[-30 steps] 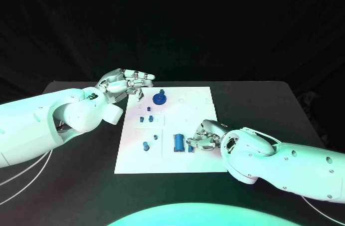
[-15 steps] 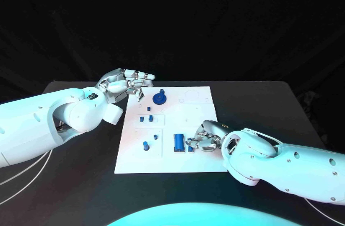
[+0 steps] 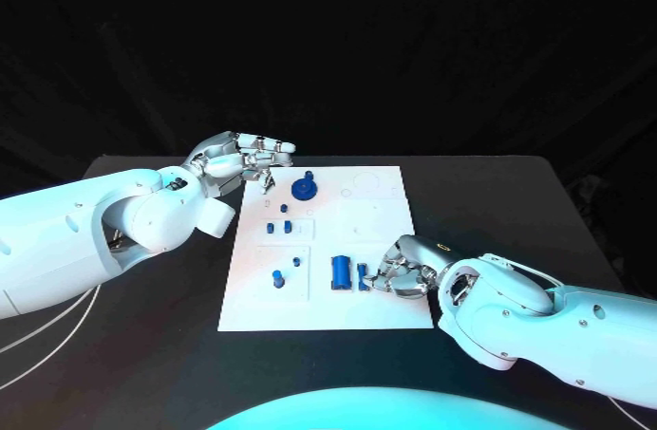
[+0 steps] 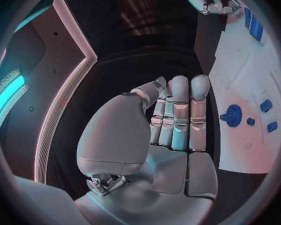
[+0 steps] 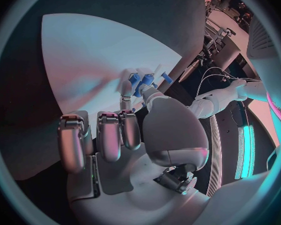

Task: Assemble the parts on the task board

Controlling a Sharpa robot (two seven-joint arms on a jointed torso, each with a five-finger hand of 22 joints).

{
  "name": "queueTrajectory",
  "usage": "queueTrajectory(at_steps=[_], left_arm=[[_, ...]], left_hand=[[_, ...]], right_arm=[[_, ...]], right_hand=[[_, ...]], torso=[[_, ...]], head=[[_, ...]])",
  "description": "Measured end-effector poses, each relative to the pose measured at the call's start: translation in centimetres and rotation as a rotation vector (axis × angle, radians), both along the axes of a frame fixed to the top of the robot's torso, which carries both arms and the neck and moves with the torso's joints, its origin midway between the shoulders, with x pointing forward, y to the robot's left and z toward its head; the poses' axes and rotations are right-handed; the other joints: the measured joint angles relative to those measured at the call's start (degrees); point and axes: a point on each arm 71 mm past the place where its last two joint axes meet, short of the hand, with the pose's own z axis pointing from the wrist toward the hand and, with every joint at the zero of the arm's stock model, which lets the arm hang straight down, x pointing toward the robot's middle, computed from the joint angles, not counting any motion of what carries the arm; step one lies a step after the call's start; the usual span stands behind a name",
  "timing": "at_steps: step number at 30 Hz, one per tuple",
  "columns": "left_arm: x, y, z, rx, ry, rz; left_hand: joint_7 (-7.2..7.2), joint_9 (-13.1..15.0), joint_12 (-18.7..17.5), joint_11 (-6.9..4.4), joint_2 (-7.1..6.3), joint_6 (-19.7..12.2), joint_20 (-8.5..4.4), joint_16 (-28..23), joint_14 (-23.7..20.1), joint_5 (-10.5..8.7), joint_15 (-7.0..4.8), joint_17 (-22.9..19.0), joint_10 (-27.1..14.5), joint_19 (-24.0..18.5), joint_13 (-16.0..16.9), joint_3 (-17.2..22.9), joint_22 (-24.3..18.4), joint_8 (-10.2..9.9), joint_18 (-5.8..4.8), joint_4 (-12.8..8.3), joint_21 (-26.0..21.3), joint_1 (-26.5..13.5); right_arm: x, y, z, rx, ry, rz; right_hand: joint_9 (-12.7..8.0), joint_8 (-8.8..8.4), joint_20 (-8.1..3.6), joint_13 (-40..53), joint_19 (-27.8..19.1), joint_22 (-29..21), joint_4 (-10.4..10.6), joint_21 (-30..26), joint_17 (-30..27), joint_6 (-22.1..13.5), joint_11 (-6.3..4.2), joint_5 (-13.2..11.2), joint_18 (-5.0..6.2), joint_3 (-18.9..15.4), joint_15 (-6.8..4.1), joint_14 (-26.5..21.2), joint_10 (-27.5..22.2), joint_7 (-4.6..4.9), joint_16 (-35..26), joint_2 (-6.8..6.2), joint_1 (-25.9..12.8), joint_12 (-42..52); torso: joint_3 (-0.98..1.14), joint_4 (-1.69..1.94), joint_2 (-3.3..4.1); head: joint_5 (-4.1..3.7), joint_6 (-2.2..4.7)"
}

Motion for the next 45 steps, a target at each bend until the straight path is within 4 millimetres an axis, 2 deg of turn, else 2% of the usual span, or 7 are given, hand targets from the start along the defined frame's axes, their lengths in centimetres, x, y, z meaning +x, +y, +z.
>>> queueTrajectory(at_steps=[4, 10, 20, 28, 41, 45], left_arm=[[0.0, 0.0, 0.0, 0.0, 0.0, -0.001], [0.0, 0.0, 0.0, 0.0, 0.0, -0.001], [0.0, 0.0, 0.0, 0.001, 0.0, -0.002], [0.0, 0.0, 0.0, 0.001, 0.001, -0.001], [0.0, 0.1, 0.0, 0.002, 0.001, -0.001], [0.0, 0.1, 0.0, 0.002, 0.001, -0.001]], left_hand=[[0.0, 0.0, 0.0, 0.0, 0.0, 0.0, 0.0, 0.0, 0.0, 0.0, 0.0, 0.0, 0.0, 0.0, 0.0, 0.0, 0.0, 0.0, 0.0, 0.0, 0.0, 0.0], [0.0, 0.0, 0.0, 0.0, 0.0, 0.0, 0.0, 0.0, 0.0, 0.0, 0.0, 0.0, 0.0, 0.0, 0.0, 0.0, 0.0, 0.0, 0.0, 0.0, 0.0, 0.0], [0.21, 0.0, 0.0, 0.02, 0.0, -0.21, 0.0, 0.0, 0.0, 0.0, 0.0, -0.07, -0.44, 0.0, 0.0, 0.0, -0.13, 0.0, 0.0, 0.0, 0.0, 0.0], [0.2, 0.0, 0.0, 0.02, 0.0, -0.21, 0.0, 0.0, 0.0, 0.0, 0.0, -0.07, -0.43, 0.0, 0.0, 0.0, -0.12, 0.0, 0.0, 0.0, 0.0, 0.0], [0.2, 0.0, 0.0, 0.01, 0.0, -0.21, 0.0, 0.0, 0.0, 0.0, 0.0, -0.06, -0.43, 0.0, 0.0, 0.0, -0.12, 0.0, 0.0, 0.0, -0.27, 0.0], [0.2, 0.0, 0.0, 0.02, 0.0, -0.21, 0.0, 0.0, 0.0, 0.0, 0.0, -0.06, -0.43, 0.0, 0.0, 0.0, -0.12, 0.0, 0.0, 0.0, -0.27, 0.0]], right_arm=[[-0.1, 0.0, 0.0, 0.001, 0.0, 0.004], [-0.1, 0.3, -0.2, 0.001, 0.002, 0.011], [0.5, 0.4, -0.9, -0.017, 0.002, 0.008], [0.8, 0.8, -1.0, -0.034, 0.005, 0.029], [0.9, 0.8, -1.0, -0.041, -0.021, 0.04], [0.9, 0.7, -1.1, -0.033, -0.028, 0.039]], right_hand=[[0.0, 0.01, 0.0, 0.0, 0.0, 0.0, -0.17, 0.0, 0.0, -0.21, 0.0, 0.0, 0.0, -0.17, 0.0, 0.0, 0.0, -0.21, 0.0, -0.21, 0.26, 0.0], [0.0, 0.01, 0.0, 0.0, 0.0, 0.0, -0.19, 0.0, 0.0, -0.21, 0.0, 0.0, 0.01, -0.19, 0.0, 0.0, 0.0, -0.21, 0.0, 0.18, 0.65, 0.07], [0.05, 0.01, 0.0, -0.01, 0.0, -0.01, -0.42, 0.0, 0.0, -0.21, 0.0, -0.22, 0.01, -0.41, 0.0, 0.0, 0.0, -0.21, 0.0, 0.37, 1.43, 0.22], [0.11, 0.24, -0.21, -0.01, -0.21, 0.04, -2.72, 0.0, 0.0, -0.36, -0.07, -4.98, 0.0, -1.26, -0.2, -0.21, -0.07, -0.36, 0.0, 0.62, 4.41, 0.46], [0.1, 0.46, -0.21, -0.01, -0.21, 0.03, -2.78, 0.0, 0.0, -0.41, -0.2, -5.49, 0.0, -1.35, -0.2, -0.21, -0.2, -0.41, 0.45, 0.46, 5.0, 0.83], [0.1, 0.46, -0.21, -0.01, -0.21, 0.03, -2.12, 0.0, 0.0, -0.41, -0.2, -6.0, 0.0, -2.32, -0.2, -0.21, -0.2, -0.41, 0.45, 0.51, 4.95, 0.83]], torso=[[0.0, 0.05, 0.0], [-0.01, 0.2, 0.04], [-0.04, 0.19, 0.1], [-0.04, 0.17, 0.09], [-0.02, 0.19, 0.02], [-0.02, 0.19, 0.04]], head=[[-0.16, 0.04], [-0.23, 0.09], [-0.23, -0.05], [-0.12, -0.26], [-0.34, -0.21], [-0.29, -0.16]])
